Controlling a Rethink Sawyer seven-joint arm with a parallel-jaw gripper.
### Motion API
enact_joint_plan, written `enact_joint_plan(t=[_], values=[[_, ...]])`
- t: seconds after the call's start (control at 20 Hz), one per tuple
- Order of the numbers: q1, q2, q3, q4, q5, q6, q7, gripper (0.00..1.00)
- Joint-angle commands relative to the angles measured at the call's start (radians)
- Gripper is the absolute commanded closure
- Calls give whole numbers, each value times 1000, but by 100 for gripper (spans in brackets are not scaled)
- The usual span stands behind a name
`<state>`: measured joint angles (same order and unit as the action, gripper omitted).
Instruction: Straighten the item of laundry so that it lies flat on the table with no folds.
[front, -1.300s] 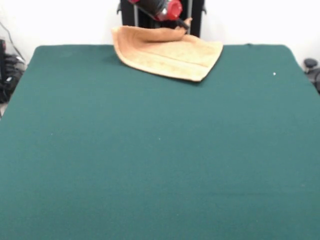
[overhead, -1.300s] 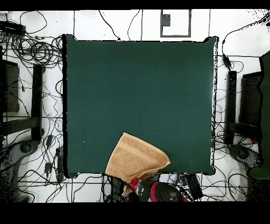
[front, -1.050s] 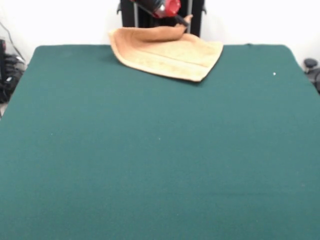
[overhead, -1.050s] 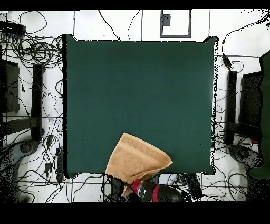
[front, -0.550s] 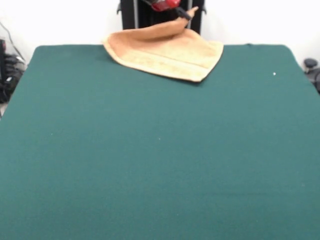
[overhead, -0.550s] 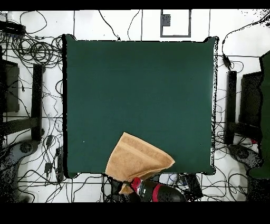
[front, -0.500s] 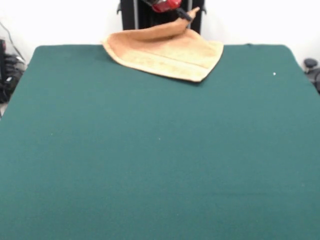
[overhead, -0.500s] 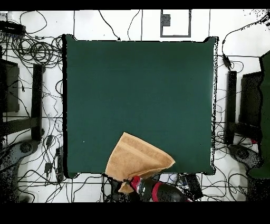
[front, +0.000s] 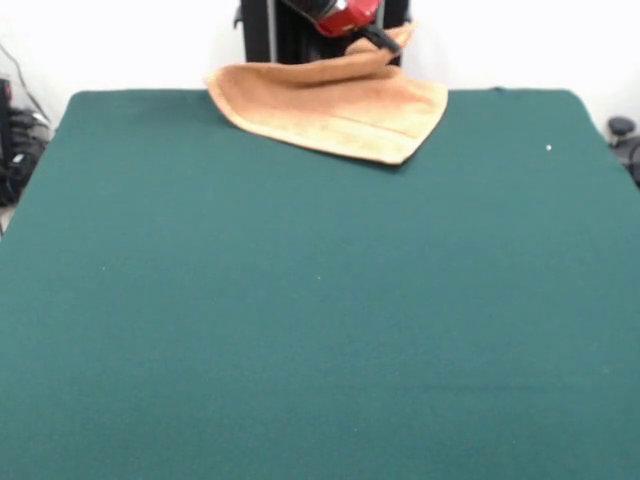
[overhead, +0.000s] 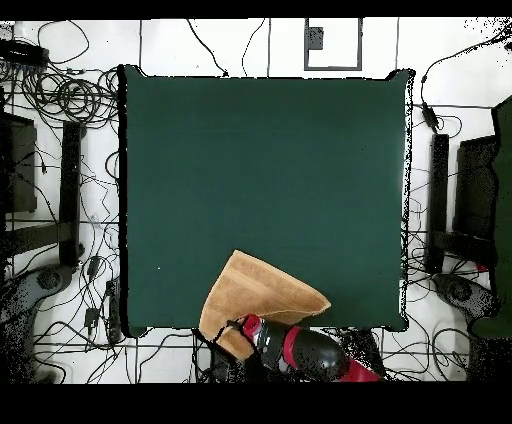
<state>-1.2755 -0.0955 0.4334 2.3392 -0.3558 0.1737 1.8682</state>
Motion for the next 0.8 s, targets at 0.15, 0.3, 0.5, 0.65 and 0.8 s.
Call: enact_joint_plan(t=[0.15, 0.3, 0.5, 0.65, 0.8], values=[[78, 24, 155, -159, 63, -96, 128, 100], [77, 28, 149, -159, 10, -177, 122, 100], [101, 5, 130, -157, -48, -286, 122, 100], [100, 6, 141, -171, -31, -248, 116, 100], [93, 13, 163, -189, 16, -165, 101, 100]])
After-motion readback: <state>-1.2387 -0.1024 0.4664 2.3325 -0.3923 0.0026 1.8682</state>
